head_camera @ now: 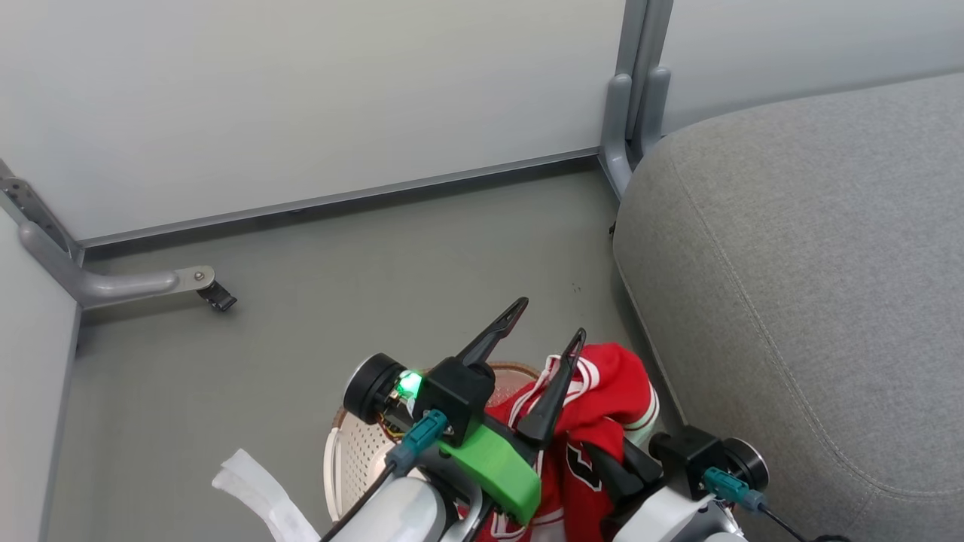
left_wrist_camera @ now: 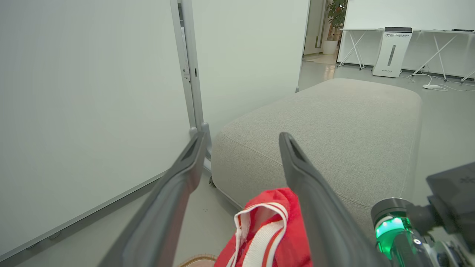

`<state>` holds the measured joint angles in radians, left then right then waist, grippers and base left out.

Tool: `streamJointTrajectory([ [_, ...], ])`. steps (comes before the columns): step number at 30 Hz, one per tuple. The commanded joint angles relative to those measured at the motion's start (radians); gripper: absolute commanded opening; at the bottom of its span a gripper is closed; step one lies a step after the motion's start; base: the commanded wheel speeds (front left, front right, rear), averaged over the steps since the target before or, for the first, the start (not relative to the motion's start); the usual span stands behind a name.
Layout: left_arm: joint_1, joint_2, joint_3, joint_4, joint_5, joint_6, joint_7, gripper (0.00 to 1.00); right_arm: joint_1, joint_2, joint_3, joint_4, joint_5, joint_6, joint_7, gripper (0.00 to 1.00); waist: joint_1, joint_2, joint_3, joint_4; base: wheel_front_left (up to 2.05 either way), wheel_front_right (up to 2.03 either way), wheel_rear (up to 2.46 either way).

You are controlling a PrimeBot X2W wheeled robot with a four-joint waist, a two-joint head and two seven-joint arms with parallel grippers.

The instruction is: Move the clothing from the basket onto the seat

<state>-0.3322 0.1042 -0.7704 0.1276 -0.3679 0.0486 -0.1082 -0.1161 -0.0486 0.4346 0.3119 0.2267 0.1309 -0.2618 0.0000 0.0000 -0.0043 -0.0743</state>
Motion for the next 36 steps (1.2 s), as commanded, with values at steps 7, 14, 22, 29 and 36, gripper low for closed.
streamJointTrajectory([
  [7, 0.004, 0.013, 0.002, 0.009, 0.008, 0.017, -0.015, 1.0, 0.017, -0.003, -0.015, -0.01, -0.016, 0.0, -0.005, 0.0, 0.0, 0.0, -0.004, 0.003, 0.0, 0.0, 0.0],
  [14, 0.007, 0.028, 0.004, 0.026, 0.022, 0.032, -0.036, 1.0, 0.021, -0.003, -0.04, -0.03, -0.029, 0.0, -0.005, 0.0, 0.0, 0.0, 0.005, -0.007, 0.0, 0.0, 0.0],
  [22, 0.014, 0.057, 0.015, 0.056, 0.009, 0.01, -0.09, 1.0, 0.024, -0.003, -0.093, -0.086, -0.062, 0.0, -0.005, 0.0, 0.0, 0.0, 0.046, -0.067, 0.0, 0.0, 0.0],
  [29, 0.023, 0.097, 0.035, 0.06, 0.006, -0.018, -0.135, 1.0, 0.006, -0.003, -0.143, -0.164, -0.078, 0.0, -0.005, 0.0, 0.0, 0.0, 0.114, -0.158, 0.0, 0.0, 0.0],
  [36, 0.026, 0.15, 0.056, 0.041, 0.026, -0.036, -0.151, 1.0, 0.0, -0.003, -0.174, -0.252, -0.085, 0.0, -0.005, 0.0, 0.0, 0.0, 0.193, -0.26, 0.0, 0.0, 0.0],
])
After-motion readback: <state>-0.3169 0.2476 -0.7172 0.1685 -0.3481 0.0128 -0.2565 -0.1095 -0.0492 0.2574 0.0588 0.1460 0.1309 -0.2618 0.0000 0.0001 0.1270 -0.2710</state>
